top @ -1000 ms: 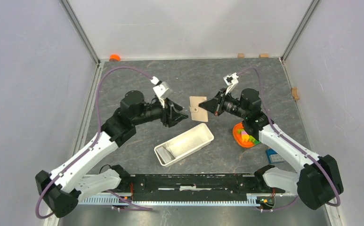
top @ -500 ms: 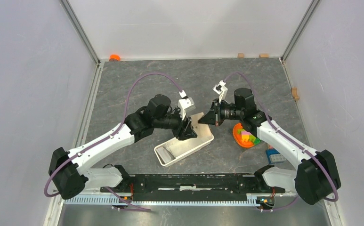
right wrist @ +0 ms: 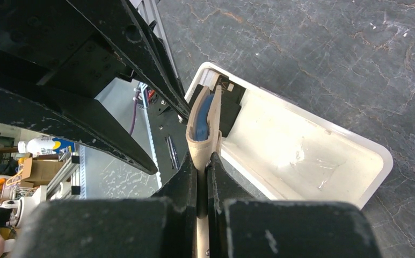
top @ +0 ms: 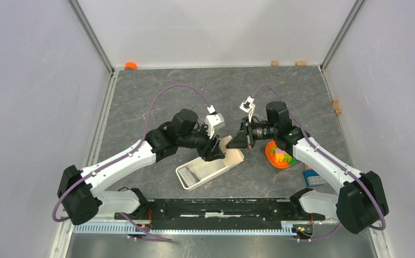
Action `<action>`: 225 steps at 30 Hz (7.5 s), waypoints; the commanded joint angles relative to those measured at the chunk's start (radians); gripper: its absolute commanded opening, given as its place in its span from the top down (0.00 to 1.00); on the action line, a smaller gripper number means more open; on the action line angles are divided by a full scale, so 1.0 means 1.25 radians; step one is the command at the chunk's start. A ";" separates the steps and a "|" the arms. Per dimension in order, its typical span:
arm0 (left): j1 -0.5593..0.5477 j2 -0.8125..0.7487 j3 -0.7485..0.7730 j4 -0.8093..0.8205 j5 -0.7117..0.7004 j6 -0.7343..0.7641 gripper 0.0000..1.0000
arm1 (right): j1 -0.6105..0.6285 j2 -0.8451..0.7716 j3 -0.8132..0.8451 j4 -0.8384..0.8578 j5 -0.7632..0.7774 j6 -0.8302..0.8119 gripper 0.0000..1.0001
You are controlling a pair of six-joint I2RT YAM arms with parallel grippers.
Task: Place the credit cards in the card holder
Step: Open the card holder at the center of the board.
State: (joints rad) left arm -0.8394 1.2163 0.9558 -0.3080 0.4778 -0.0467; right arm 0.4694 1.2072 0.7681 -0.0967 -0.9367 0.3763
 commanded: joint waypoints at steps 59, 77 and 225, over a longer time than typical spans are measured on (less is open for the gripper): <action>-0.109 -0.082 0.043 0.009 -0.376 -0.142 0.28 | 0.016 -0.185 -0.048 0.052 0.418 -0.073 1.00; -0.093 -0.073 -0.096 0.191 -0.399 -0.412 0.00 | 0.016 -0.291 -0.098 0.171 0.251 -0.023 1.00; 0.425 0.533 0.325 -0.152 0.021 -0.195 0.98 | 0.161 0.572 0.326 0.051 0.994 -0.038 0.47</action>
State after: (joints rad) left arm -0.3138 1.8973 1.3128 -0.4450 0.5827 -0.3553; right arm 0.6922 1.9160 1.1725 -0.0265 0.2535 0.3092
